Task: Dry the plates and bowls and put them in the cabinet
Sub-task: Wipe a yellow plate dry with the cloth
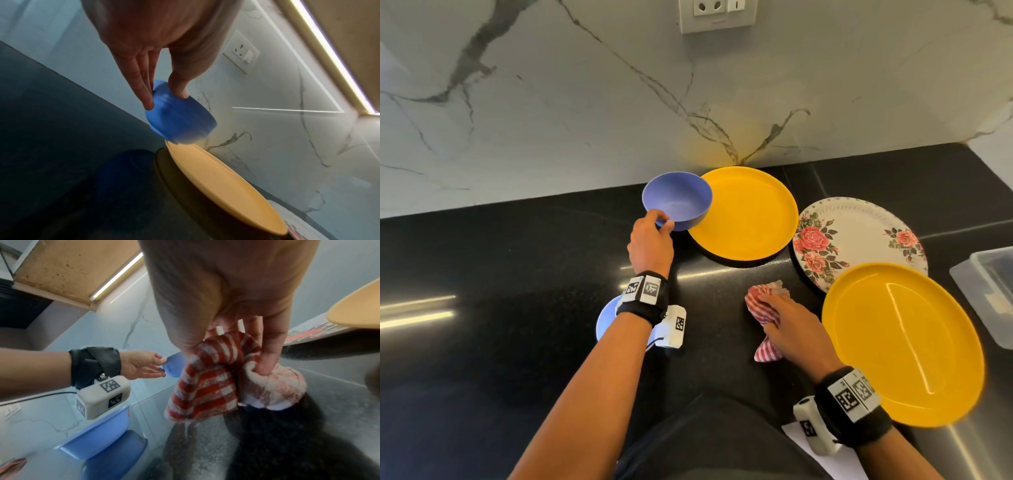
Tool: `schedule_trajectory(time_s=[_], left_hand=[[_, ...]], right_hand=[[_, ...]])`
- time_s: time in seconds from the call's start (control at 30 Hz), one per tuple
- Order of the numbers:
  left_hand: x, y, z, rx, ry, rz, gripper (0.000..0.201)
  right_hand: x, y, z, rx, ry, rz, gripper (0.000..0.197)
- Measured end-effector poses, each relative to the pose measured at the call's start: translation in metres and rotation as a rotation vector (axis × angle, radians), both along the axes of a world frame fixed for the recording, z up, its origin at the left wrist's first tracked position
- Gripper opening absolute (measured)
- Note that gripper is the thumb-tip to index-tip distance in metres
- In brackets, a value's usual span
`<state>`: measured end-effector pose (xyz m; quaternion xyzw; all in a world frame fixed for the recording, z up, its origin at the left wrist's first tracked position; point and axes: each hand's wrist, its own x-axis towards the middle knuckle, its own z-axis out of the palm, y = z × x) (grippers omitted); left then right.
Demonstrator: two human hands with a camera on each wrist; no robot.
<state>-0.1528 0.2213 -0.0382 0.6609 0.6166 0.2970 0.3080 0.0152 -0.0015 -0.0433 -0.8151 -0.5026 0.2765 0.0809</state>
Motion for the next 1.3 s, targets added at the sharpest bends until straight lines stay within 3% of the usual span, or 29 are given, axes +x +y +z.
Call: schedule_trajectory(time_s=[0.63,0.8,0.87,0.93,1.0,1.13,1.3], left_hand=[[-0.028,0.007,-0.021,-0.065,0.035,0.108,0.017],[-0.024,-0.002,-0.012,-0.119,0.0,0.144,0.042],[-0.018,-0.011,-0.006,-0.09,0.011,0.174,0.04],[-0.007,-0.021,0.0,-0.053,0.044,0.157,0.026],[0.006,-0.029,0.002,-0.127,0.107,0.061,0.014],[0.036,-0.027,-0.014,-0.432,0.135,-0.135,0.039],[0.059,-0.023,-0.02,-0.627,-0.003,-0.096,0.038]], right_hand=[[0.003,-0.005,-0.007,0.095,0.122,-0.07,0.058],[0.011,-0.008,0.0,0.185,0.286,-0.148,0.059],[0.014,-0.007,0.007,0.258,0.393,-0.235,0.056],[0.016,-0.006,0.014,0.342,0.531,-0.341,0.048],[0.019,-0.003,0.019,0.437,0.654,-0.423,0.042],[0.024,0.003,0.015,0.501,0.713,-0.525,0.044],[0.028,0.002,0.008,0.496,0.716,-0.538,0.046]])
